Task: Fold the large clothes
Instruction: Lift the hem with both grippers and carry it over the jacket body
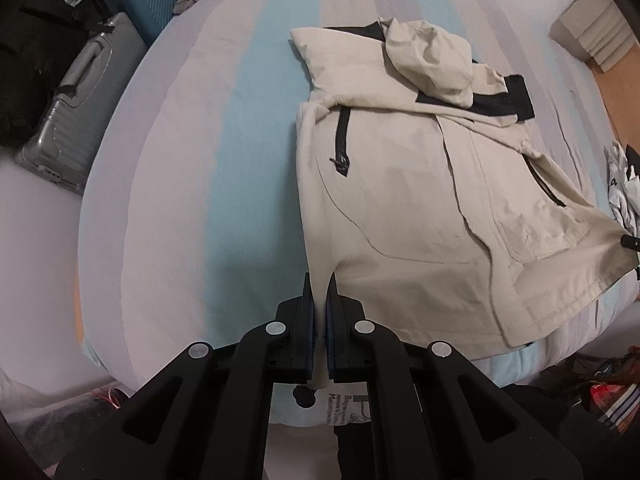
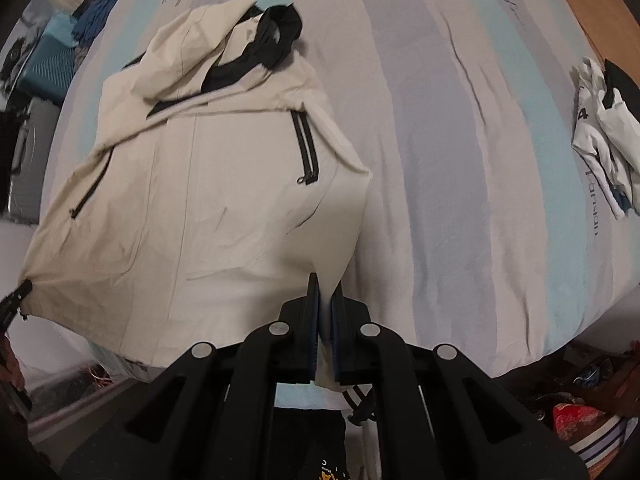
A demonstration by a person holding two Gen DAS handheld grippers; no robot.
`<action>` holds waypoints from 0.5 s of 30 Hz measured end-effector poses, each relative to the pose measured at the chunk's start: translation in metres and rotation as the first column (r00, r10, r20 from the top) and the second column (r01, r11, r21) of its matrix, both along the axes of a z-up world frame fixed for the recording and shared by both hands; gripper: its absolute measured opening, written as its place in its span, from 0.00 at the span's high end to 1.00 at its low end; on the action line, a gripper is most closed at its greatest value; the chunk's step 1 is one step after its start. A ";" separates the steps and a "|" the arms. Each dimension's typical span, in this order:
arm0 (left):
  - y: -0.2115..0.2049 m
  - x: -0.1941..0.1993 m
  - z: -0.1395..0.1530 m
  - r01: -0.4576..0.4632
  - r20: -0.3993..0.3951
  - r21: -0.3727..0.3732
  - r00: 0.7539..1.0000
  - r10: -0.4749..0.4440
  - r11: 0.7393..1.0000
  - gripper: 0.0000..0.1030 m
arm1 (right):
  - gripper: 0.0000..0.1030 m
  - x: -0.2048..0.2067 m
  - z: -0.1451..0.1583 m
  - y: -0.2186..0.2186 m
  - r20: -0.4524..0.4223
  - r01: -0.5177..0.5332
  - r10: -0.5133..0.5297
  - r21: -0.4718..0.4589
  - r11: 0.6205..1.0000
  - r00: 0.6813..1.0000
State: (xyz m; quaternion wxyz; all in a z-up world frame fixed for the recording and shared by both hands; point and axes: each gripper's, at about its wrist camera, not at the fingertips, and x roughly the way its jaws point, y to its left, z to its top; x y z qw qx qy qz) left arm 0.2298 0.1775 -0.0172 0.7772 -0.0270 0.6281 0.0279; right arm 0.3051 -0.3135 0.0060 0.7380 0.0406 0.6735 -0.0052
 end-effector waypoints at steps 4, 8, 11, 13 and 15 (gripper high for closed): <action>0.009 0.016 0.009 0.004 0.002 0.019 1.000 -0.004 1.000 0.97 | 0.96 0.016 0.015 -0.011 0.018 0.028 -0.028 0.022 0.999 0.999; 0.014 0.035 0.016 0.020 0.004 0.024 1.000 -0.020 1.000 0.97 | 0.96 0.036 0.027 -0.017 0.048 0.031 -0.033 0.032 0.999 0.998; 0.019 0.053 0.023 0.026 -0.002 0.010 1.000 -0.026 1.000 0.97 | 0.96 0.055 0.032 -0.019 0.054 0.032 -0.034 0.039 0.999 0.998; 0.022 0.067 0.027 0.034 -0.005 0.002 0.999 -0.034 0.999 0.97 | 0.96 0.066 0.035 -0.020 0.061 0.028 -0.031 0.041 0.999 0.998; 0.023 0.079 0.029 0.041 -0.006 -0.002 0.999 -0.041 0.999 0.97 | 0.96 0.082 0.037 -0.022 0.057 0.035 -0.039 0.057 0.998 0.998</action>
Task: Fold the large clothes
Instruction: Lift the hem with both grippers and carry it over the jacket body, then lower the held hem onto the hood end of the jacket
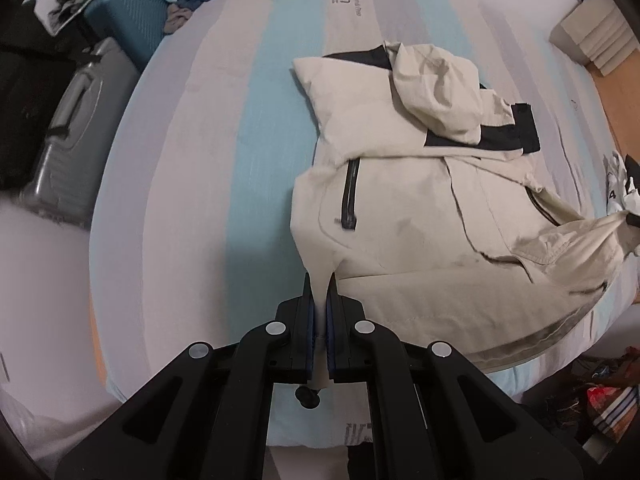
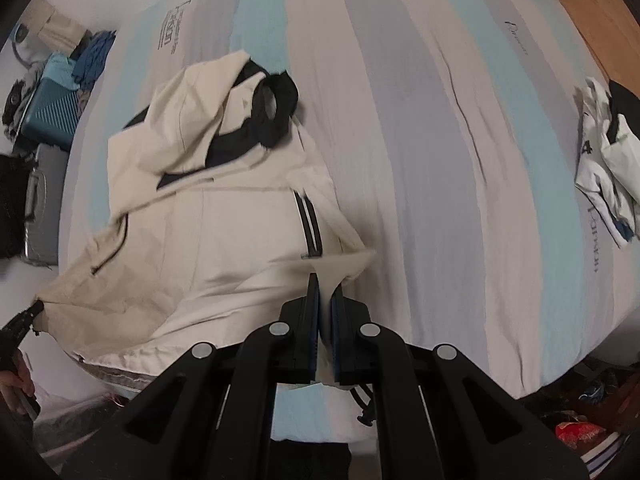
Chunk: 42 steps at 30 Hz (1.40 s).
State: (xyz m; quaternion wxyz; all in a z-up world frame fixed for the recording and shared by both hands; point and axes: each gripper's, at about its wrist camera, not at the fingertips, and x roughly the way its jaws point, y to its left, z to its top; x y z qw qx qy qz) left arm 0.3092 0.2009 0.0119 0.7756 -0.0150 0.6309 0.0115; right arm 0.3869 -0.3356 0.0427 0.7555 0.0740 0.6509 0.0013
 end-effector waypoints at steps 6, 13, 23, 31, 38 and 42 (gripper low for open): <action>0.004 0.040 -0.005 0.003 -0.055 -0.034 0.998 -0.005 0.999 0.97 | 0.96 0.038 -0.006 0.006 -0.020 -0.036 0.036 -0.005 0.999 0.999; 0.009 0.080 -0.006 -0.001 -0.087 -0.034 0.996 -0.002 0.999 0.97 | 0.96 0.080 -0.013 -0.001 -0.051 -0.017 0.018 0.027 0.999 0.999; 0.017 0.139 -0.012 -0.022 -0.123 -0.040 0.992 0.017 0.999 0.97 | 0.96 0.141 -0.018 0.002 -0.076 -0.039 0.042 0.045 0.998 0.996; 0.023 0.202 -0.017 -0.020 -0.117 -0.027 0.993 0.017 0.999 0.97 | 0.96 0.205 -0.024 0.009 -0.066 -0.051 0.054 0.042 0.998 0.996; 0.023 0.259 -0.047 0.003 -0.078 0.007 0.997 -0.002 1.000 0.97 | 0.97 0.251 -0.060 0.022 -0.037 -0.080 0.080 -0.006 0.997 0.996; 0.027 0.283 -0.059 -0.019 -0.064 -0.012 0.998 0.019 1.000 0.97 | 0.97 0.274 -0.079 0.025 -0.041 -0.075 0.073 -0.033 0.997 0.996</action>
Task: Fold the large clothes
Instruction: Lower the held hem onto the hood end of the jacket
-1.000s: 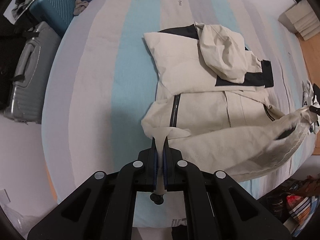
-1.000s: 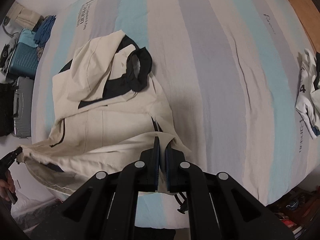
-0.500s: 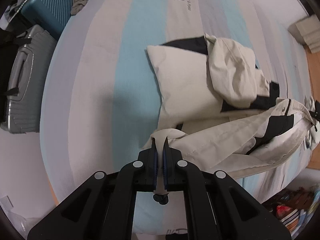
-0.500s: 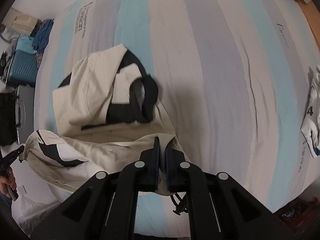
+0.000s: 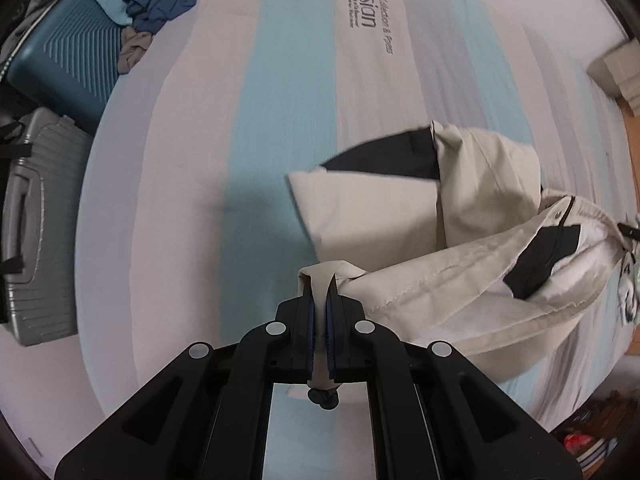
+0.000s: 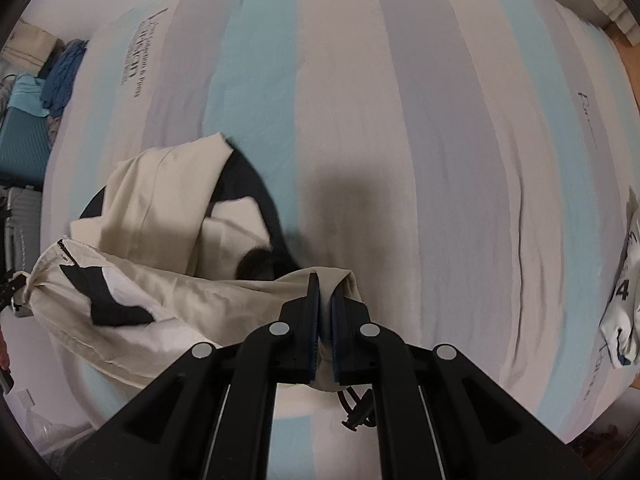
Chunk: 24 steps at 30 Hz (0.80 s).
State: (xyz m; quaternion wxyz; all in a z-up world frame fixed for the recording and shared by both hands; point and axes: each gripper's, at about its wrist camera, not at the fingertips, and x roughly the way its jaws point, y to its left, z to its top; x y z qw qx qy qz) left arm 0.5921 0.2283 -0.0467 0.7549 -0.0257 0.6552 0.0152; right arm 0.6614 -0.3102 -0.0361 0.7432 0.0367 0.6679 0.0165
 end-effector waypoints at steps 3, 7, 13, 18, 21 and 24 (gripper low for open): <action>0.004 0.017 -0.003 -0.007 0.020 -0.006 1.000 0.007 1.000 0.97 | 0.97 0.016 -0.005 0.002 0.005 0.005 -0.005 -0.018 1.000 1.000; 0.010 0.034 -0.012 -0.024 0.025 0.001 0.999 0.024 1.000 0.97 | 0.97 0.038 -0.008 0.011 0.011 -0.001 0.002 -0.038 0.999 1.000; 0.020 0.060 -0.028 -0.016 0.038 0.034 0.999 0.014 0.999 0.97 | 0.97 0.072 -0.015 0.024 0.015 0.003 -0.002 -0.068 0.998 1.000; 0.032 0.080 -0.055 -0.058 0.026 0.024 0.998 0.057 0.998 0.97 | 0.97 0.100 -0.033 0.034 0.012 0.002 0.000 -0.087 0.996 1.000; 0.034 0.089 -0.071 -0.062 0.015 0.035 0.998 0.062 0.997 0.97 | 0.97 0.111 -0.049 0.038 0.008 0.012 -0.011 -0.096 0.995 1.000; 0.036 0.096 -0.084 -0.059 0.013 0.039 0.998 0.058 0.998 0.96 | 0.97 0.119 -0.066 0.039 -0.001 0.017 -0.017 -0.109 0.994 1.000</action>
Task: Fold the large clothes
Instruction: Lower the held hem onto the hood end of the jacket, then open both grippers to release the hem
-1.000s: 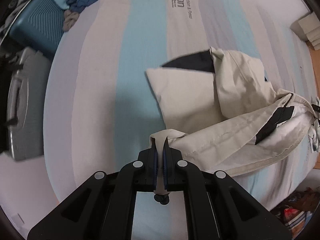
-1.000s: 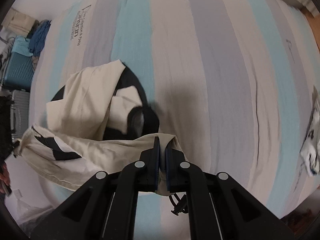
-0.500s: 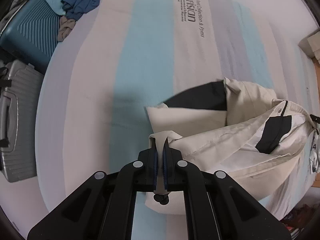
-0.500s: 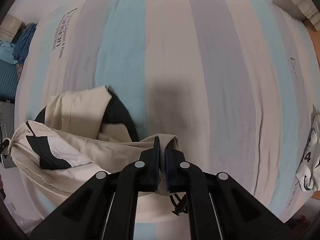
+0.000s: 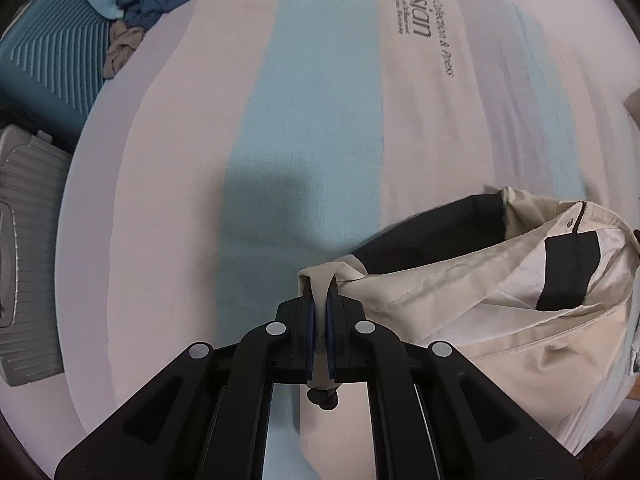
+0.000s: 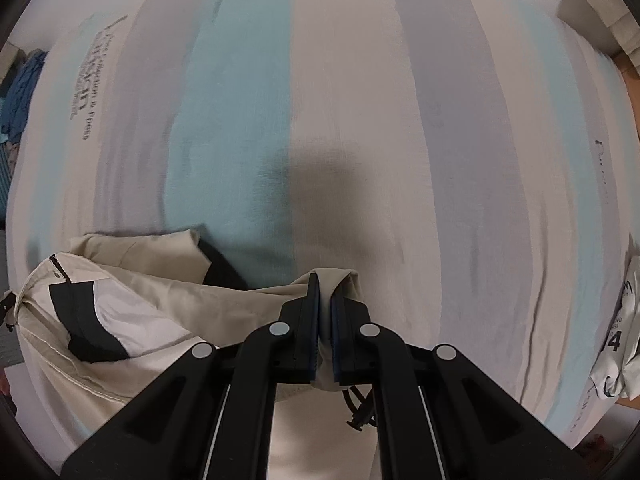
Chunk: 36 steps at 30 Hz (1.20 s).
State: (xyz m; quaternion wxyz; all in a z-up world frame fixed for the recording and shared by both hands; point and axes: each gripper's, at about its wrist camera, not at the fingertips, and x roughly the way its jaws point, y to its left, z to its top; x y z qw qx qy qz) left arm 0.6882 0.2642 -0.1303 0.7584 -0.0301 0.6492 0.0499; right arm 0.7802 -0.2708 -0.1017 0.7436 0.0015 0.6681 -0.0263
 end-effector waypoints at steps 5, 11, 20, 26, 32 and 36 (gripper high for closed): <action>-0.003 0.006 -0.017 0.011 0.021 0.025 1.000 -0.011 1.000 0.96 | 0.97 0.008 -0.023 0.000 -0.005 0.001 -0.001 -0.012 1.000 1.000; -0.004 0.011 -0.033 -0.007 0.048 0.024 0.999 0.006 1.000 0.96 | 0.97 0.012 -0.048 0.002 0.008 0.023 -0.022 -0.015 1.000 1.000; -0.006 0.016 -0.056 0.057 0.051 -0.063 0.997 -0.054 0.996 0.96 | 0.96 0.012 -0.076 0.007 0.005 0.038 -0.038 -0.017 0.999 0.999; -0.013 0.011 -0.064 0.071 0.061 -0.029 0.996 -0.069 0.997 0.96 | 0.96 0.005 -0.088 0.010 0.015 0.030 -0.029 -0.022 0.999 0.999; -0.008 0.003 -0.060 0.046 0.091 -0.042 0.995 -0.042 0.998 0.94 | 0.93 -0.010 -0.093 0.001 0.033 0.017 -0.017 -0.004 1.000 0.999; -0.007 -0.010 -0.040 0.068 0.125 -0.010 0.990 -0.066 0.998 0.60 | 0.75 -0.026 -0.078 -0.001 0.076 0.002 0.001 -0.036 0.999 0.997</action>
